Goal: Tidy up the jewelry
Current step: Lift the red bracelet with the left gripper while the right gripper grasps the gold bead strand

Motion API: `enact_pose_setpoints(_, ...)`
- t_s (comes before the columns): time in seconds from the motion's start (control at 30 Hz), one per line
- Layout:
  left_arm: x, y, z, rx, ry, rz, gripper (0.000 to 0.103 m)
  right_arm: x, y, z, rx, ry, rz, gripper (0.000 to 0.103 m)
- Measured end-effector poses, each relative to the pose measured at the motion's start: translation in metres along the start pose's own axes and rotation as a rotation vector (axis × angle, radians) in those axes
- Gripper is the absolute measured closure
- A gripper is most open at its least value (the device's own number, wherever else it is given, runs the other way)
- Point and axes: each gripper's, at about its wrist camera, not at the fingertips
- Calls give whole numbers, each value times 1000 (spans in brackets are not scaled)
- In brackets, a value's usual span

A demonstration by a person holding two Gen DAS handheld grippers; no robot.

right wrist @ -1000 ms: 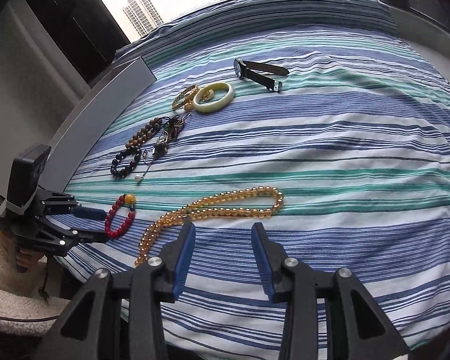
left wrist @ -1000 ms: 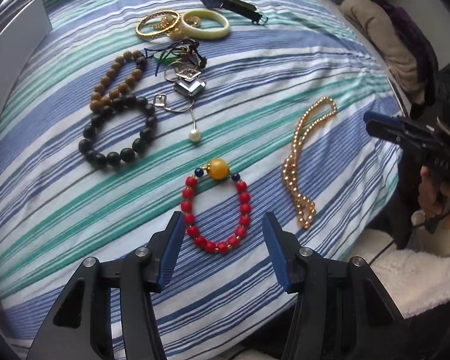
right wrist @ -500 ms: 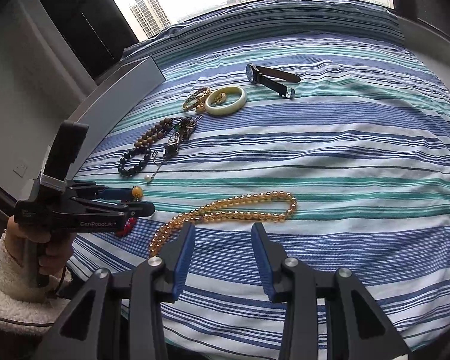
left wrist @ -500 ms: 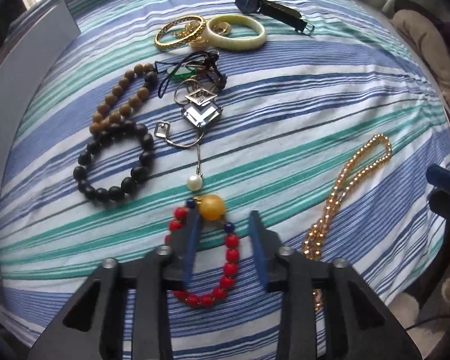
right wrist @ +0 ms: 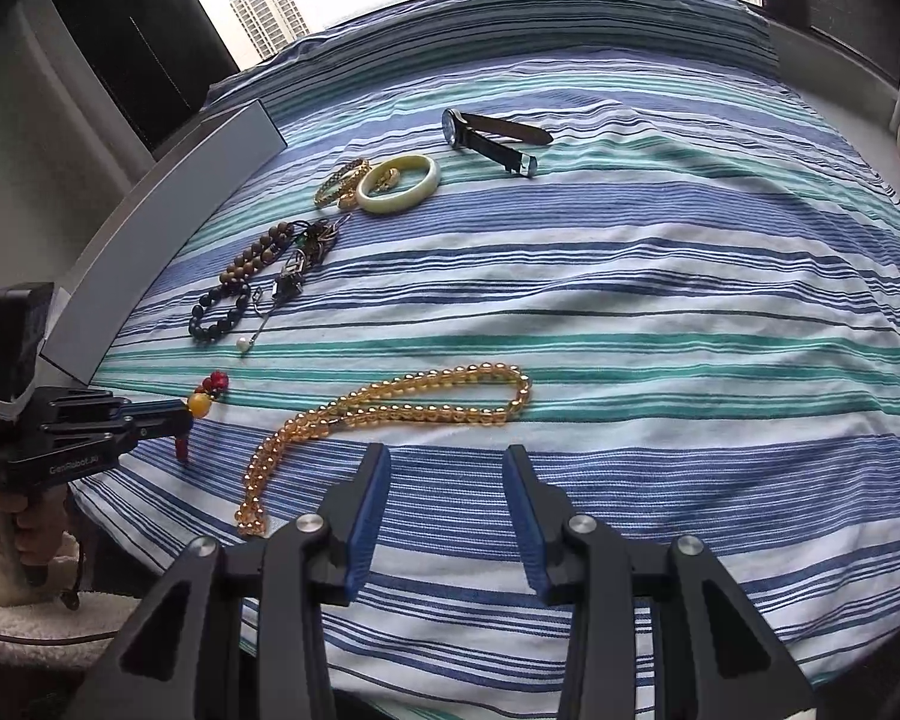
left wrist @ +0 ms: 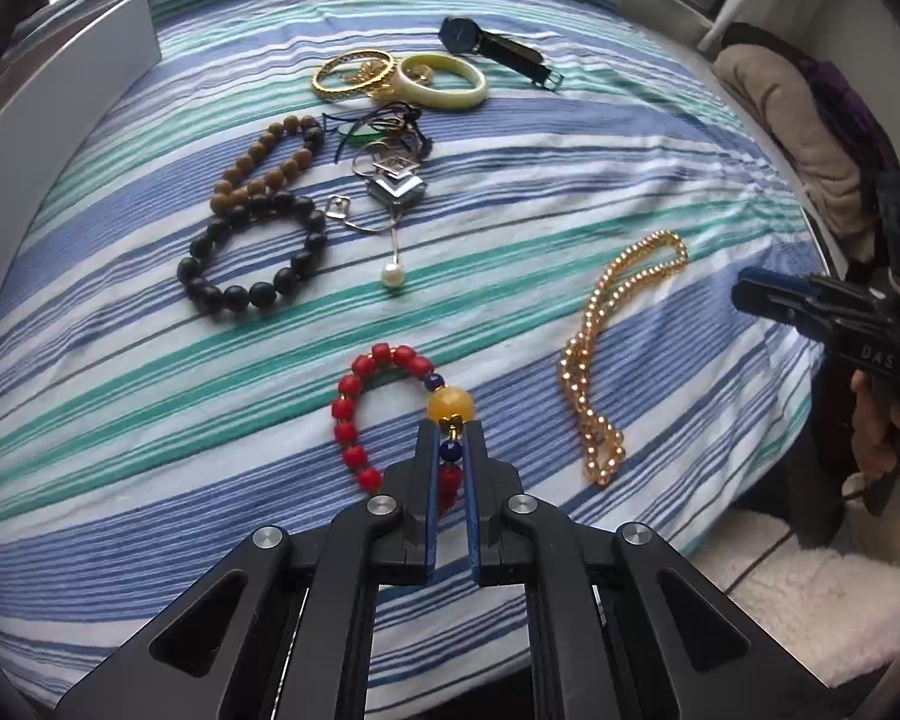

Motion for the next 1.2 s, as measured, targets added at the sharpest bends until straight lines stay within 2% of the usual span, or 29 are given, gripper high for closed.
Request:
enact_pose_setpoints(0.1, -4, -9, 8, 16, -51, -20, 94, 0, -7, -7, 16, 0, -20, 63)
enact_pose_setpoints(0.2, -6, -10, 9, 17, -72, -23, 78, 1, -9, -17, 15, 15, -22, 63)
enact_pose_setpoints(0.43, 3, -20, 26, 31, -110, -26, 64, -3, -3, -24, 6, 38, -17, 63)
enact_pose_setpoints(0.47, 4, -23, 29, 35, -113, -33, 65, -3, -3, -24, 4, 38, -16, 63)
enact_pose_setpoints(0.5, 5, -26, 29, 34, -108, -44, 83, -3, -3, -23, 4, 36, -16, 63)
enact_pose_setpoints(0.53, 6, -28, 29, 42, -102, -37, 87, -3, -2, -21, 4, 32, -16, 63)
enact_pose_setpoints(0.67, 7, -22, 20, 10, -37, -20, 88, -3, -1, -14, -1, 13, -12, 63)
enact_pose_setpoints(0.77, 4, 2, 7, -2, 24, 41, 88, -3, -4, -2, -2, -40, -34, 63)
enact_pose_setpoints(0.9, 0, 41, -17, -10, 109, 129, 88, 1, -20, 4, 44, -100, -88, 63)
enact_pose_setpoints(0.97, -2, 59, -28, -4, 142, 166, 88, 2, -28, -5, 99, -104, -128, 61)
enact_pose_setpoints(1.07, -5, 78, -43, 4, 174, 213, 88, 4, -39, -41, 186, -29, -156, 61)
enact_pose_setpoints(1.13, -7, 88, -51, 15, 189, 240, 88, 7, -49, -66, 179, 33, -162, 61)
enact_pose_setpoints(1.2, -11, 95, -59, 27, 202, 261, 88, 12, -64, -82, 114, 64, -161, 61)
Point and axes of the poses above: each gripper's, at about its wrist camera, not at the fingertips, and y roughly against the way its jaws point, z to its right, x to its top, and after that the axes turned 7 degrees about x, right-handed
